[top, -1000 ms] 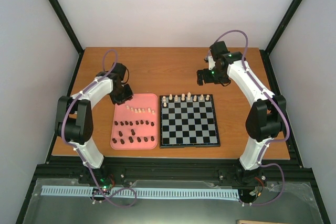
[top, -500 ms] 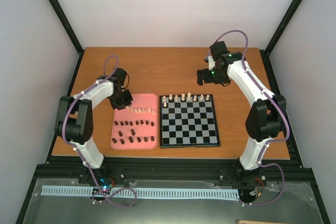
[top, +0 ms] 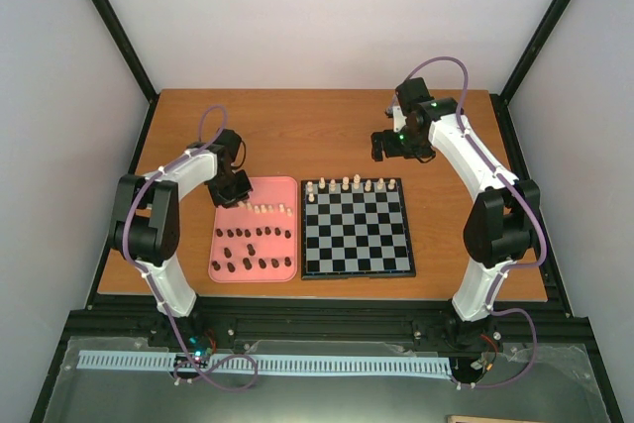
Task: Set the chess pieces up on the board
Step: Pick up the chess piece from the storage box, then place the chess piece on the chessboard.
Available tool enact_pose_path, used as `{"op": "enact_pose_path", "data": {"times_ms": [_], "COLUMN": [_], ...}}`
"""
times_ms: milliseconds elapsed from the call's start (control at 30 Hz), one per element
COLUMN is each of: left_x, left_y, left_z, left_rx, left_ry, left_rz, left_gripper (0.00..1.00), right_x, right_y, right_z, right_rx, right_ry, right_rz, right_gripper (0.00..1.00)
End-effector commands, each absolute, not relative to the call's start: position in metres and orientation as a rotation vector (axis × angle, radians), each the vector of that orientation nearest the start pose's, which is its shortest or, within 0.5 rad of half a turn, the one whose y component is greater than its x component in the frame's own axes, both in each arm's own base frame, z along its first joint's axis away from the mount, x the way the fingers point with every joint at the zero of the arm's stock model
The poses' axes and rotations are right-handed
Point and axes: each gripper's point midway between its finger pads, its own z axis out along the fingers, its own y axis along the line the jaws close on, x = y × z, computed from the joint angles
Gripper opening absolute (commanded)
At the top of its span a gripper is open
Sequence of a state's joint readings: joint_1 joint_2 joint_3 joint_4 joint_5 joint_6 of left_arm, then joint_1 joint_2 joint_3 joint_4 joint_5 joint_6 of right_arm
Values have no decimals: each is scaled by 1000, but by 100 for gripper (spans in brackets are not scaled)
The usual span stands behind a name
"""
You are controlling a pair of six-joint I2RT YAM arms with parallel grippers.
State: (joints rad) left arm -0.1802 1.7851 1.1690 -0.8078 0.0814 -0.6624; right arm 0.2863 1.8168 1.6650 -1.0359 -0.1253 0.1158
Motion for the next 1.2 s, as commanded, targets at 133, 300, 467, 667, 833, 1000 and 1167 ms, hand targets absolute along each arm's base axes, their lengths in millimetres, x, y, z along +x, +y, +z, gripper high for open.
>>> {"op": "enact_pose_path", "data": {"times_ms": [133, 300, 467, 667, 833, 1000, 1167], "left_x": [351, 350, 359, 368, 350, 319, 303], "left_y": [-73, -74, -73, -113, -183, -249, -292], "left_z": [48, 46, 73, 132, 155, 153, 144], "left_rx": [-704, -701, -646, -417, -190, 29, 214], "left_ry": [2907, 2915, 2874, 2838, 2878, 2948, 2977], "left_rz": [-207, -215, -200, -235, -347, -459, -451], "left_gripper": [18, 1, 1, 1, 1, 1, 1], "right_x": [408, 407, 408, 410, 413, 413, 416], "right_y": [141, 141, 141, 141, 139, 136, 135], "right_z": [166, 166, 166, 166, 168, 168, 168], "right_rx": [-276, -276, -275, -271, -259, -250, -239], "right_ry": [2761, 2761, 2758, 2757, 2750, 2750, 2745], "right_rz": [286, 286, 289, 286, 270, 243, 245], "right_gripper": [100, 100, 100, 100, 100, 100, 100]}}
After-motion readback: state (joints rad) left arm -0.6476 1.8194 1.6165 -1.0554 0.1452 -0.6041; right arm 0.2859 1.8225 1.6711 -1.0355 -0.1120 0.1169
